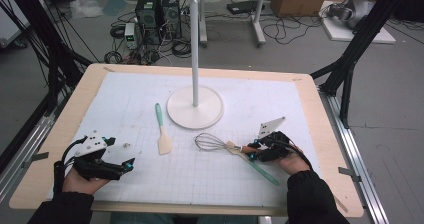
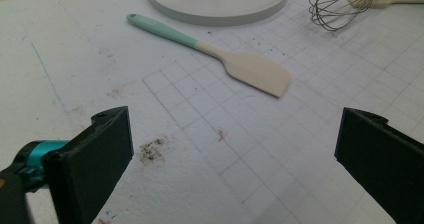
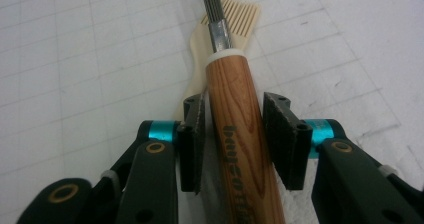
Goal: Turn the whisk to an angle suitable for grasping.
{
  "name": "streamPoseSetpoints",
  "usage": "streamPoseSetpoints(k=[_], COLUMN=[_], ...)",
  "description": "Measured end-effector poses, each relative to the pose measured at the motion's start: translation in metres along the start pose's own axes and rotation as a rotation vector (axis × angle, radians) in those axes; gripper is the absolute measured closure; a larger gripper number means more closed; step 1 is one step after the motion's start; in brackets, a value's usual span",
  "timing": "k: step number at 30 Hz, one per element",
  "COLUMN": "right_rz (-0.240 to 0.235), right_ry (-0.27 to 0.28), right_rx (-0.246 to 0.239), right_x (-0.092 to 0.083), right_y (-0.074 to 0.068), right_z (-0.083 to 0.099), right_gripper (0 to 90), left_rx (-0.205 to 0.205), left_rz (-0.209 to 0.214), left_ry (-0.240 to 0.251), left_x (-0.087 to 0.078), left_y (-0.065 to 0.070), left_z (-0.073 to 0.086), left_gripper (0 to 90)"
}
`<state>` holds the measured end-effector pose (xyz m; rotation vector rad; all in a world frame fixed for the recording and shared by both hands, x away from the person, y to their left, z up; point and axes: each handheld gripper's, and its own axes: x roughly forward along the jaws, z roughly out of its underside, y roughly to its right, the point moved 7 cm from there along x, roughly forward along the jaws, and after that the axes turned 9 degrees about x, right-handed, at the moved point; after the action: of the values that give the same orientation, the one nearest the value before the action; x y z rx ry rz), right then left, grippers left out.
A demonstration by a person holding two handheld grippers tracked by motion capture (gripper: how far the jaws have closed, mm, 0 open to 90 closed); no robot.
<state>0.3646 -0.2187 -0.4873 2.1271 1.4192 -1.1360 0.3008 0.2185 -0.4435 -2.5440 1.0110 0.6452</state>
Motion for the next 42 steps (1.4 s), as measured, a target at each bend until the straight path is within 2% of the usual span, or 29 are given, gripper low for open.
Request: streamPoseSetpoints(k=[11,21,28,42], right_rz=[-0.016,-0.042,-0.032,-0.033], right_ry=[0.014,0.009,0.008,0.050], right_rx=[-0.043,-0.056,-0.073,-0.097], right_x=[0.001,-0.001,-0.004,-0.013], right_y=[0.001,-0.001,-0.003,-0.011], right_z=[0.000,0.000,-0.004,-0.017], right_gripper=[69.2,70.2,70.4,70.4], left_rx=[0.001,0.001,0.003,0.015], left_rz=[-0.002,-0.004,-0.006,-0.002], left_ry=[0.000,-0.002,0.004,0.008], left_x=[0.000,0.000,-0.001,-0.002], left_y=[-0.001,-0.001,-0.001,0.001], left_z=[0.000,0.000,-0.001,-0.003], left_gripper=[2.6,2.6,2.6,2.6])
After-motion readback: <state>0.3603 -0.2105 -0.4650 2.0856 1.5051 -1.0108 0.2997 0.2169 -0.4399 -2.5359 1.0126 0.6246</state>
